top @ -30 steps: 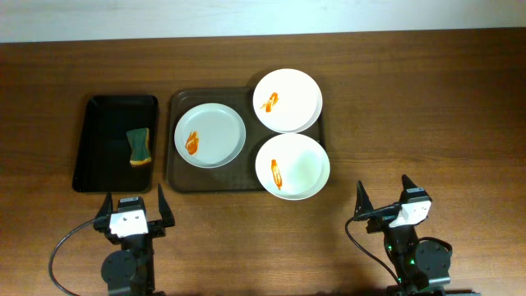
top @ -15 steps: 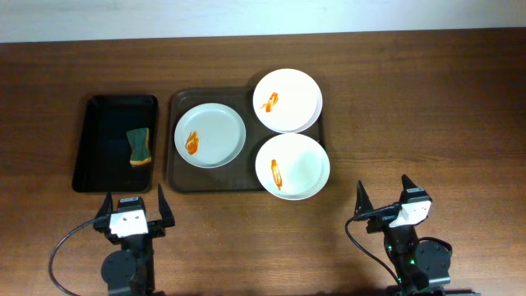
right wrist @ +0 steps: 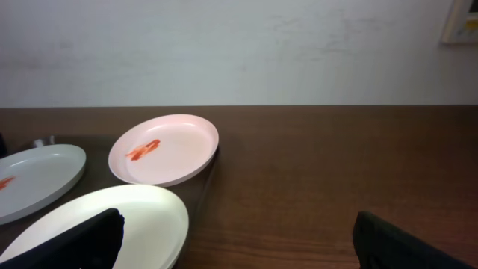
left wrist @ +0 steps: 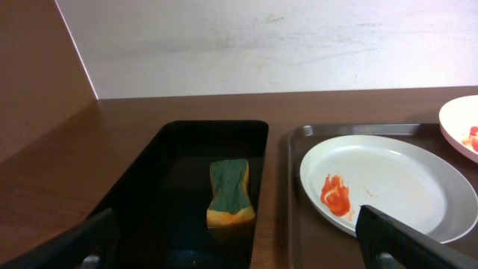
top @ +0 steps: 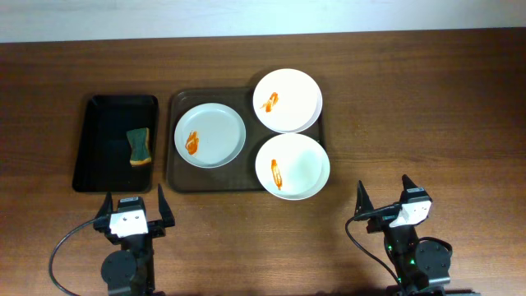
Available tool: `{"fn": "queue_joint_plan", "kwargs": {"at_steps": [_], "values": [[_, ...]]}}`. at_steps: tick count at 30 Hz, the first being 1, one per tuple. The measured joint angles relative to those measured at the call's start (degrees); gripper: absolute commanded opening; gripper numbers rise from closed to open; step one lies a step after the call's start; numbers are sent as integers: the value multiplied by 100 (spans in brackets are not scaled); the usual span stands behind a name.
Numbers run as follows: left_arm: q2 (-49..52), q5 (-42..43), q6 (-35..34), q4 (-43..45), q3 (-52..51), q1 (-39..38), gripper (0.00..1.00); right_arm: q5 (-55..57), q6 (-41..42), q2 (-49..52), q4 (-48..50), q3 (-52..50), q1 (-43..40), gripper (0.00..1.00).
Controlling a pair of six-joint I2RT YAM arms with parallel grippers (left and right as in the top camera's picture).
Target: Clean dirty plates on tray and stack at the side
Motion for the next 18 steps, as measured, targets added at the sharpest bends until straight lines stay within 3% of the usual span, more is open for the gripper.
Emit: {"fn": "queue_joint_plan", "kwargs": {"at_steps": [7,11,13,15,18], "values": [[0,0,0,0,0,0,99,-151,0,0,15,0,0,98],[0,13,0,72,0,0,99,-866,0,0,181,0,0,98],[17,55,-50,487,-24,0,99,-1080,2,0,313,39,0,98],[31,140,-251,1945,-9,0,99,-1163,2,4,313,223,0,98],[149,177,-442,2120,214,0,99,-1163,2,4,319,625,0,98]]}}
